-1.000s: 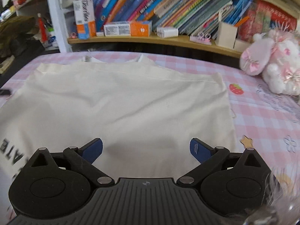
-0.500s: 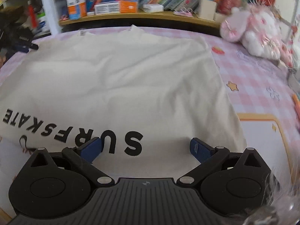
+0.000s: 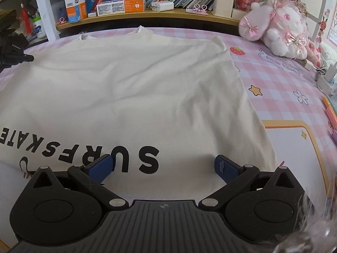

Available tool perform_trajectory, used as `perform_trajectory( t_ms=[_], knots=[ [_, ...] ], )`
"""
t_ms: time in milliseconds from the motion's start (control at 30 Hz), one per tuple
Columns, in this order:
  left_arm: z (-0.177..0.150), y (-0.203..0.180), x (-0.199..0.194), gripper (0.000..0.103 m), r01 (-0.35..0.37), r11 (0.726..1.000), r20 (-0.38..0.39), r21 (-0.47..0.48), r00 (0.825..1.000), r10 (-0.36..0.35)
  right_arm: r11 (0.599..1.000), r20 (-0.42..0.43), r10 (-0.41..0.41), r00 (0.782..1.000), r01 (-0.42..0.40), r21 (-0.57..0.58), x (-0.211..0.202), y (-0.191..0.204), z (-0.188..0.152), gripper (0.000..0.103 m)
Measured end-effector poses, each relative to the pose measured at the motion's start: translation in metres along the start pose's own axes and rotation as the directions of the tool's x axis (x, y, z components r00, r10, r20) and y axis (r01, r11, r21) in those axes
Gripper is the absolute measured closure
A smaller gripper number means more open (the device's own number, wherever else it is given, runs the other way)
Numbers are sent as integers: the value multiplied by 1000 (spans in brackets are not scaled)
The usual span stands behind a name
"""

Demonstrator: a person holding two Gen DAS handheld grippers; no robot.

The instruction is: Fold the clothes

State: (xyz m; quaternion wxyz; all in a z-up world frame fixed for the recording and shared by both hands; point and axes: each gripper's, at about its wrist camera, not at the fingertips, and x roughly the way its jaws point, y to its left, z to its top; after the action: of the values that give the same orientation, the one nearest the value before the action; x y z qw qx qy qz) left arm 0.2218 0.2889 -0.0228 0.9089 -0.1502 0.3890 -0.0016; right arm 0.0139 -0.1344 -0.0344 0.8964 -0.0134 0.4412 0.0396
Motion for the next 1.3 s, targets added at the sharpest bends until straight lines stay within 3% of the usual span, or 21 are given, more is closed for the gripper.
perform_trajectory(
  t_ms=[33, 233, 267, 333, 400, 633, 700, 833, 1000, 1133, 1300],
  knots=[
    [-1, 1, -5, 74, -12, 1000, 9, 3, 1000, 12, 1000, 0, -1, 1000, 1, 2, 0, 0, 0, 0],
    [-29, 3, -55, 71, -15, 999, 56, 43, 998, 12, 1000, 5, -10, 1000, 9, 13, 0, 1, -2, 0],
    [-37, 1, -65, 67, -25, 998, 61, 54, 998, 21, 1000, 5, -8, 1000, 8, 12, 0, 1, -2, 0],
    [-54, -5, -86, 47, -54, 997, 80, 63, 996, 49, 1000, 4, -5, 1000, 5, 9, 1, 1, -1, 0],
    [-71, -14, -105, 39, -67, 995, 97, 69, 993, 60, 1000, -1, 6, 1000, -6, -1, 1, 0, 0, 0],
    [-107, -70, -147, 26, -85, 977, 87, 195, 994, 69, 995, -24, 96, 995, -97, -13, -18, -12, -1, 0],
    [-111, -83, -150, 24, -91, 977, 79, 193, 994, 76, 992, -24, 123, 992, -122, 19, -28, -24, -6, 0],
    [-127, -105, -158, 10, -101, 986, 86, 133, 992, 90, 983, -33, 160, 987, -156, 101, -41, -51, -14, 0],
    [-153, -135, -166, 5, -144, 984, 87, 106, 987, 135, 952, -43, 229, 972, -215, 219, -48, -86, -22, 6],
    [-177, -155, -178, 3, -93, 991, 118, 99, 990, 81, 916, -46, 286, 957, -259, 305, -47, -112, -28, 15],
    [-198, -174, -182, 3, -70, 991, 70, 111, 996, 62, 855, -21, 378, 926, -340, 393, -41, -136, -29, 29]
  ],
)
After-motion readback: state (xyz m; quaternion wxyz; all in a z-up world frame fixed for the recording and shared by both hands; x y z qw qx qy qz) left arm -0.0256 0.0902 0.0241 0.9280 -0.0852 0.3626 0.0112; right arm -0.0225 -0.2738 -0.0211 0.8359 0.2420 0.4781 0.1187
